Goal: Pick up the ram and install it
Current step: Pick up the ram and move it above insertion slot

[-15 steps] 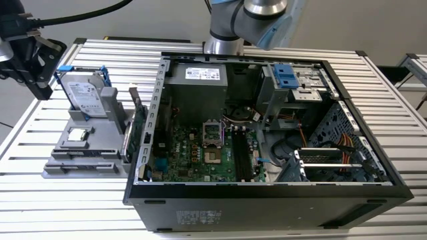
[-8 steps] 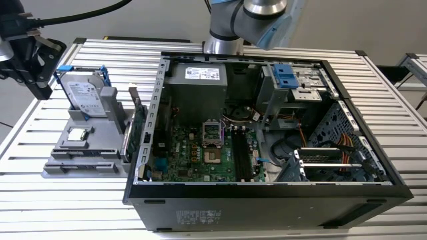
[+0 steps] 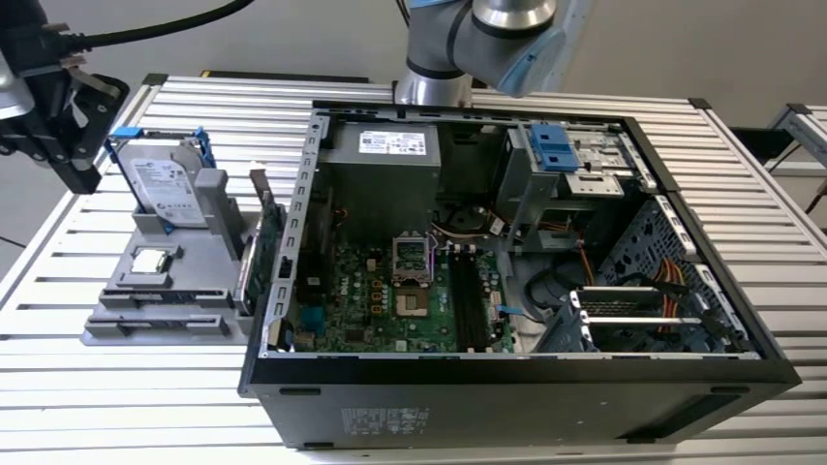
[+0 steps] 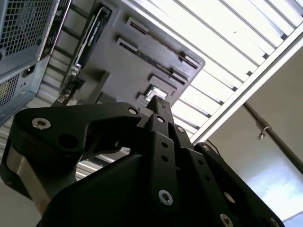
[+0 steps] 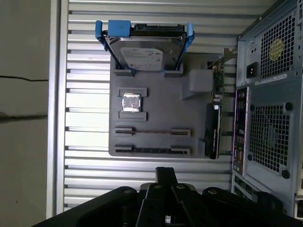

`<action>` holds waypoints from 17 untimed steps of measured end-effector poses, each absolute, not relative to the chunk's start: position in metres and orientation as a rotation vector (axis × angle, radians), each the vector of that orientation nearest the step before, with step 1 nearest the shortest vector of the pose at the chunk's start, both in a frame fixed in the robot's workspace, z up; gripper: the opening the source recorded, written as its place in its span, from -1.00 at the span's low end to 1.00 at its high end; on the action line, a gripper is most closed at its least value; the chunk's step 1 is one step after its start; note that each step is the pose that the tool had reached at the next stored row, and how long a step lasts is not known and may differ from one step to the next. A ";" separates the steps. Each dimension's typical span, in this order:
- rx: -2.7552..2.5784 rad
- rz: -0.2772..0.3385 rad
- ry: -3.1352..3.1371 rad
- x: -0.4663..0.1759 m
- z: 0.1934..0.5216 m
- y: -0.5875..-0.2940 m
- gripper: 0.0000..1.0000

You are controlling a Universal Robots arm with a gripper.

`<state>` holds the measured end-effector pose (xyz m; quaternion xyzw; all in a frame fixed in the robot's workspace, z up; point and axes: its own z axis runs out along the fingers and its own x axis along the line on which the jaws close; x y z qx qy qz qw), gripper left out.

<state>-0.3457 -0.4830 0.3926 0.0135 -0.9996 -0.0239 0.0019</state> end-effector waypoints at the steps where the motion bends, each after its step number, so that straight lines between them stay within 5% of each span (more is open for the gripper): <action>1: 0.053 -0.075 -3.136 -0.346 0.393 -0.483 -1.00; 17: 0.287 -0.072 -3.120 -0.346 0.393 -0.483 -1.00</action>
